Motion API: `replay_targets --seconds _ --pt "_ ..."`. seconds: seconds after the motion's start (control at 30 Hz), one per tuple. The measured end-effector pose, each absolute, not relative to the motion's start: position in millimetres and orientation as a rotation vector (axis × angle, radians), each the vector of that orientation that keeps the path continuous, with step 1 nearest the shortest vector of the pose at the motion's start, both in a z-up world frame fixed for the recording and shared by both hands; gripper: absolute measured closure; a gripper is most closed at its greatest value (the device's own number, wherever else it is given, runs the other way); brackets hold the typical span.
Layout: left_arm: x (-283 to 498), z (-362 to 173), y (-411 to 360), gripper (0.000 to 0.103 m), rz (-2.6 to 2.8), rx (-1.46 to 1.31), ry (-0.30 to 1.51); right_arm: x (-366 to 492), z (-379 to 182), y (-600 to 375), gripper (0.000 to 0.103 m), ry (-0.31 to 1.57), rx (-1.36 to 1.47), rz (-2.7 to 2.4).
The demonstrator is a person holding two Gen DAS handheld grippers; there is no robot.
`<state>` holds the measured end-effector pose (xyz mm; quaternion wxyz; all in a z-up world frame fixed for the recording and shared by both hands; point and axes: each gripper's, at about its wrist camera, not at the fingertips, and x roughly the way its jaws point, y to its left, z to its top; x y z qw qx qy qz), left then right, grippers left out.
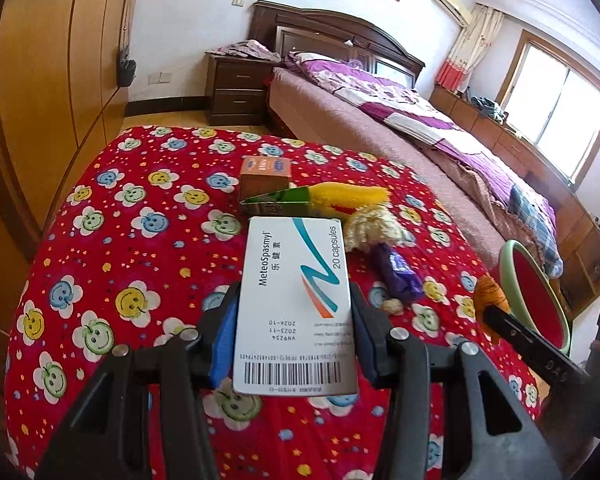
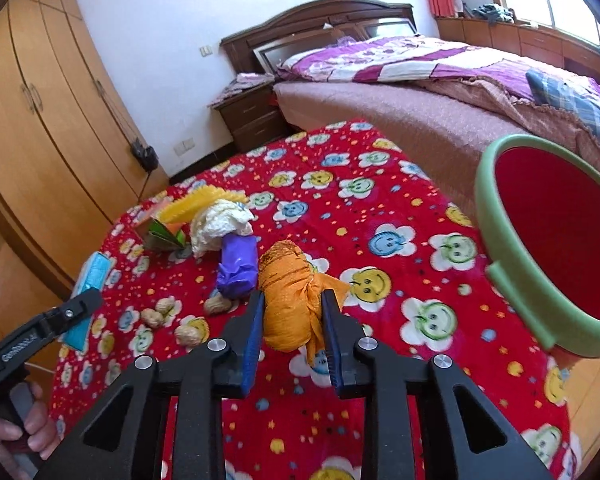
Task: Collect trash
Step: 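Carry the medicine box and orange cloth over the red bucket with both tools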
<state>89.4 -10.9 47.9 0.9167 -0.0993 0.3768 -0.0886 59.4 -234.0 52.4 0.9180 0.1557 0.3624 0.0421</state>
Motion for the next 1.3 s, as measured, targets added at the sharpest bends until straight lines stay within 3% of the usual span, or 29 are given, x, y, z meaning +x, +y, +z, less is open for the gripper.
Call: replay_targets --seconds 0.77,1.3 --pt "53.0 95.0 -104.4 0.052 -0.389 -0.124 0.762 -28.0 109.4 -309.1 0.076 0.516 0.388 -0.017" --pt "58.8 101.8 -205.5 0.052 -0.555 0.006 0.768 -54.5 102.1 -384.9 0.075 0.469 0.468 -0.166"
